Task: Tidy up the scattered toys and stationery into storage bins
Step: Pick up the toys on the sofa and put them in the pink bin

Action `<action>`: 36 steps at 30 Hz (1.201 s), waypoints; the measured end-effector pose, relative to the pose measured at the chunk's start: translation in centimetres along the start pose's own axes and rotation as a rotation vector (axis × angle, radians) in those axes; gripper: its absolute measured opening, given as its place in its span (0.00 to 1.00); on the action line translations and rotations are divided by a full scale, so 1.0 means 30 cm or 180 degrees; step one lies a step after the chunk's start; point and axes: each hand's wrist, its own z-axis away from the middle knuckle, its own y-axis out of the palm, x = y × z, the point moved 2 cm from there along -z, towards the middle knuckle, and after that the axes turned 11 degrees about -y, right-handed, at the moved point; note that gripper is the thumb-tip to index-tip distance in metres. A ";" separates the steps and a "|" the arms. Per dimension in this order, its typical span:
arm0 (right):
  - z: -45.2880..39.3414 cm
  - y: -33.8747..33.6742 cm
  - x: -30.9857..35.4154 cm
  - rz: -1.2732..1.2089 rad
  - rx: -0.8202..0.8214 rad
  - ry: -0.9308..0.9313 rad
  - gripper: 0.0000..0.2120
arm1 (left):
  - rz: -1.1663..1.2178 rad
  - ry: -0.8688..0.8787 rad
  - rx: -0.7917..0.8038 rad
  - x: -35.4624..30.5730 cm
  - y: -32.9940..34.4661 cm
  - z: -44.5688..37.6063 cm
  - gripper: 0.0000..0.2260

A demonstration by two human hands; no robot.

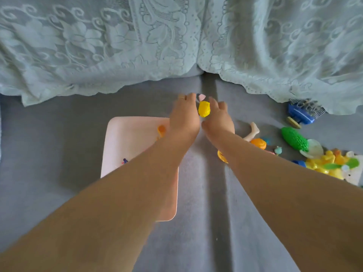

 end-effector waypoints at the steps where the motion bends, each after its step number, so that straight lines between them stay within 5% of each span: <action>1: -0.020 0.007 0.002 0.0067 0.0027 -0.0055 0.31 | 0.0004 0.0050 0.0059 -0.006 0.004 -0.034 0.17; 9: -0.122 0.085 -0.055 0.0816 0.0256 -0.0473 0.25 | -0.0366 0.0118 0.0345 -0.036 0.140 -0.279 0.21; 14: -0.062 0.114 -0.074 0.0213 0.0000 -0.0095 0.19 | -0.0749 0.0334 0.0215 -0.042 0.207 -0.332 0.09; 17: -0.045 0.086 -0.071 -0.0055 0.0009 0.0036 0.17 | -0.0953 0.0154 0.0262 -0.066 0.208 -0.332 0.11; 24: 0.028 0.033 0.023 -0.0870 -0.0146 -0.0065 0.15 | 0.0761 -0.0123 -0.0426 0.024 0.006 -0.153 0.09; 28: 0.114 0.043 0.171 -0.0922 0.0036 -0.0279 0.11 | 0.1002 -0.0679 -0.0771 0.182 -0.125 0.016 0.10; 32: 0.175 0.091 0.266 -0.0690 0.0578 -0.0647 0.12 | 0.0040 -0.1306 -0.0458 0.325 -0.144 0.137 0.09; 36: 0.210 0.132 0.254 -0.0586 0.0175 -0.0684 0.14 | -0.0752 -0.1436 -0.0316 0.364 -0.096 0.218 0.12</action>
